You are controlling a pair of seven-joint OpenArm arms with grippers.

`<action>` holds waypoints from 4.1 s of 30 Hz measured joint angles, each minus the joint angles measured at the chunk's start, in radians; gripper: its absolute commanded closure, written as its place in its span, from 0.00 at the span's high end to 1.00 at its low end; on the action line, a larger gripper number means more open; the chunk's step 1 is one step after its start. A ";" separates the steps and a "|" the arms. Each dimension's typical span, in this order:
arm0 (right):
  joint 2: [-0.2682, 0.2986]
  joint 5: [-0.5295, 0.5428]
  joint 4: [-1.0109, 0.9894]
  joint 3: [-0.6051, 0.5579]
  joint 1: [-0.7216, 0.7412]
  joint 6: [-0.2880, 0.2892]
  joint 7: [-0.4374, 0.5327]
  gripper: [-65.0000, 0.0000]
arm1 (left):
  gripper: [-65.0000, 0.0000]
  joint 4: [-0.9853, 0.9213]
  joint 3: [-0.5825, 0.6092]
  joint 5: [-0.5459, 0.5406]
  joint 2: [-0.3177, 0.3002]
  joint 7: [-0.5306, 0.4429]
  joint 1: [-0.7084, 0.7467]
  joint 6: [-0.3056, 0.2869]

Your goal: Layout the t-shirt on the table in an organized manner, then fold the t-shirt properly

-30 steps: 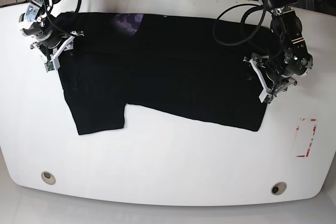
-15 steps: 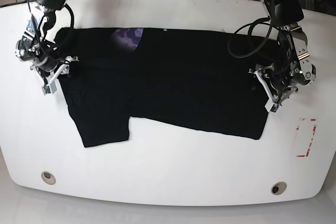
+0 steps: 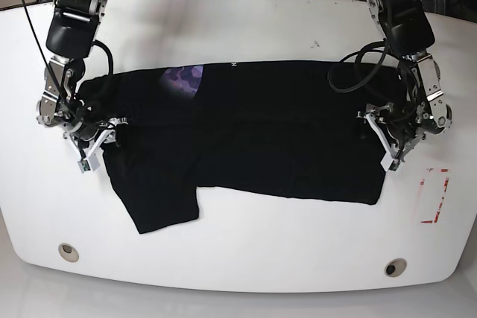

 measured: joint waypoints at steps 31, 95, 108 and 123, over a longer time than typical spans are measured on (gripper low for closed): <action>-0.050 -0.003 0.607 0.202 -0.130 -0.002 -0.531 0.85 | 0.55 0.206 -0.108 0.002 0.006 0.168 0.035 0.003; -0.176 0.001 0.928 0.202 -0.475 0.002 -0.520 0.09 | 0.55 0.293 -0.104 0.003 0.011 0.194 0.083 0.003; -0.177 0.003 0.967 0.203 -0.531 0.002 -0.520 0.14 | 0.55 0.293 -0.104 0.002 0.012 0.194 0.082 0.003; -0.178 0.001 0.966 0.203 -0.496 0.002 -0.517 0.51 | 0.60 0.292 -0.203 0.003 0.015 0.236 0.085 0.003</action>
